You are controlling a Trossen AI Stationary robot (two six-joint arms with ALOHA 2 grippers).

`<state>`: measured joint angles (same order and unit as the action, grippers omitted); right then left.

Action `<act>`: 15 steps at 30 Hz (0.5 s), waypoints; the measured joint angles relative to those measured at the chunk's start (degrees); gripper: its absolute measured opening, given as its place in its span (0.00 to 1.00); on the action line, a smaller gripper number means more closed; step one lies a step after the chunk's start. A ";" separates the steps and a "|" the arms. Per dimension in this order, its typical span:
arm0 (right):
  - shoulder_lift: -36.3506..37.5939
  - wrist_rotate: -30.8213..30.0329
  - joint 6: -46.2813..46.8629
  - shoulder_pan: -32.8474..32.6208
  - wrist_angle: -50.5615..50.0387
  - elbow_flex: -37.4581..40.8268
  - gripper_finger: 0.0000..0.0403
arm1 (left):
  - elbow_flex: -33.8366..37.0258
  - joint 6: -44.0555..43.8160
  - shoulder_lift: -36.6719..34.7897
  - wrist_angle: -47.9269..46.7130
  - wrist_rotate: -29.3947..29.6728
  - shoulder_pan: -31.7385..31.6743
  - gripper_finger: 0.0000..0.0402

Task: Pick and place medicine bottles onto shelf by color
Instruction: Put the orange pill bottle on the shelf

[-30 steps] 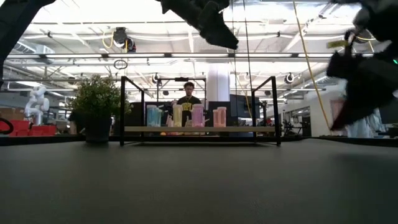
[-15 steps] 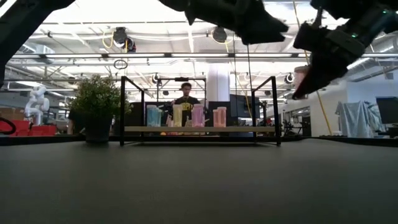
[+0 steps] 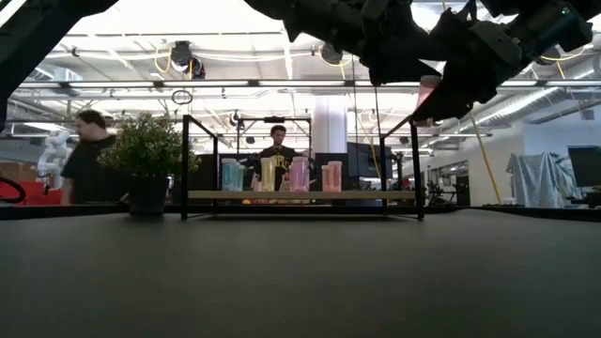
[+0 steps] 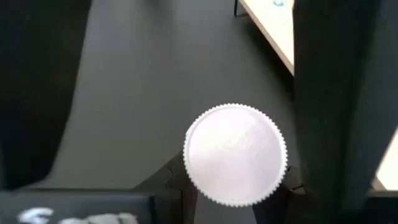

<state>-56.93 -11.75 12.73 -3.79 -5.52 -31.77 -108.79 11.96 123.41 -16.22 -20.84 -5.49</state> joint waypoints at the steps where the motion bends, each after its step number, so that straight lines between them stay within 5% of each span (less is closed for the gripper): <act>1: 0.00 -0.04 -0.44 0.00 0.26 0.00 0.26 | 0.00 -0.30 -0.02 -0.13 0.57 0.04 0.70; 8: -0.02 -0.09 -1.64 -0.02 0.66 0.00 0.26 | -0.04 -0.54 -0.04 -2.45 4.69 0.27 0.68; 15: 0.02 0.00 -1.93 -0.04 0.96 0.00 0.26 | -0.04 -0.80 -0.04 -3.96 10.78 0.43 0.53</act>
<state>-56.90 -11.75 10.81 -3.84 -4.56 -31.77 -108.84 11.16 123.37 -20.18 -10.06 -5.06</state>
